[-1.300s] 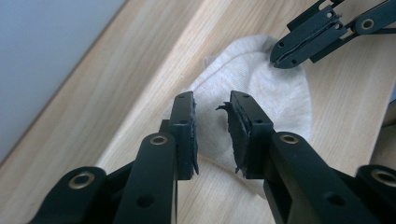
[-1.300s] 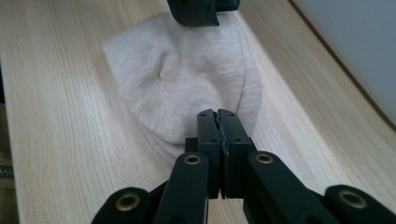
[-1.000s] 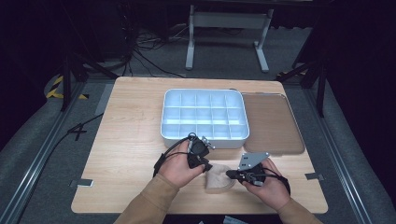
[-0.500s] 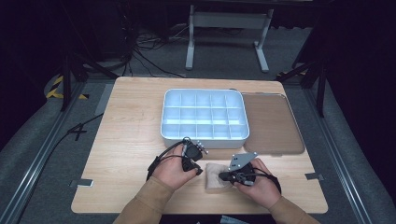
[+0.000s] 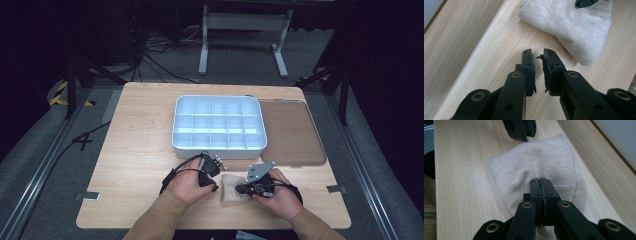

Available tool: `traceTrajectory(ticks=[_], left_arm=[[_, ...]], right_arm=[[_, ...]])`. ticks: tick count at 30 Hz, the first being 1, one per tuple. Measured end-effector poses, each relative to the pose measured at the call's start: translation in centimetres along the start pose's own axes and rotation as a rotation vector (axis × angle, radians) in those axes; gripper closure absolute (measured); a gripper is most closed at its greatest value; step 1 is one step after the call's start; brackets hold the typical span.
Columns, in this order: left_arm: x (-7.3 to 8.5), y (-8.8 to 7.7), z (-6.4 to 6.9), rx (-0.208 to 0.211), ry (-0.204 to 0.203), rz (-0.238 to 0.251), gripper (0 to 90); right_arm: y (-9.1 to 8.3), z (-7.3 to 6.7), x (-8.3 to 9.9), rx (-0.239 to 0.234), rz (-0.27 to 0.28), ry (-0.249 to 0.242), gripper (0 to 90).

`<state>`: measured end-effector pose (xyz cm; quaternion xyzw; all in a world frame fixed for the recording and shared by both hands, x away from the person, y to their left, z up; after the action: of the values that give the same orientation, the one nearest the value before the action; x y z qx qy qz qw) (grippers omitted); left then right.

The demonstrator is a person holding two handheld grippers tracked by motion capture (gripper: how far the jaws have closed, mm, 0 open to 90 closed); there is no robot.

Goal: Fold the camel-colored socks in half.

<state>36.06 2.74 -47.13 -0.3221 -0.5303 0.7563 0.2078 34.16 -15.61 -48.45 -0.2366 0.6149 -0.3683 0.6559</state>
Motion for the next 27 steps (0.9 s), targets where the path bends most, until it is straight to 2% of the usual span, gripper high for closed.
traceTrajectory(ticks=[9,11,13,15,19,21,25,27], left_arm=[[-0.3,0.5,0.6,-0.005,0.030,0.005,82.7],[-0.6,0.8,1.0,0.003,0.038,0.022,82.4],[-0.7,0.8,1.3,-0.001,0.058,0.012,82.3],[-0.8,0.9,1.5,-0.002,0.058,0.023,82.4],[-1.0,0.7,1.5,-0.009,0.084,0.032,81.8],[-1.2,0.5,1.9,0.007,0.094,0.065,81.4],[-1.6,0.0,2.4,0.000,0.123,0.081,81.5],[-1.8,-0.2,2.7,0.011,0.138,0.094,81.4]], right_arm=[[0.0,-0.1,-0.1,0.013,-0.011,-0.023,89.6],[0.1,-0.1,-0.1,0.014,-0.011,-0.026,89.6],[0.1,-0.1,-0.1,0.013,-0.008,-0.022,89.6],[0.0,-0.1,-0.1,0.009,-0.004,-0.022,89.6],[0.0,-0.2,0.0,0.019,-0.001,-0.020,89.6],[0.0,-0.2,0.1,0.021,0.004,-0.017,89.6],[0.0,-0.3,0.2,0.022,0.011,-0.013,89.6],[0.0,-0.3,0.2,0.025,0.015,-0.018,89.7]])
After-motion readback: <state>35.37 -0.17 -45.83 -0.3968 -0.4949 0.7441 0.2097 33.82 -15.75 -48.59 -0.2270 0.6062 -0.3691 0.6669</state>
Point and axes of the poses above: each handheld gripper's, and its own axes: y roughly forward along the jaws, x roughly out of its underside, z roughly to its right, the point moved 3 cm from there along y, roughly forward along the jaws, and after that the axes turned 14 degrees about -y, right-handed, at the moved point
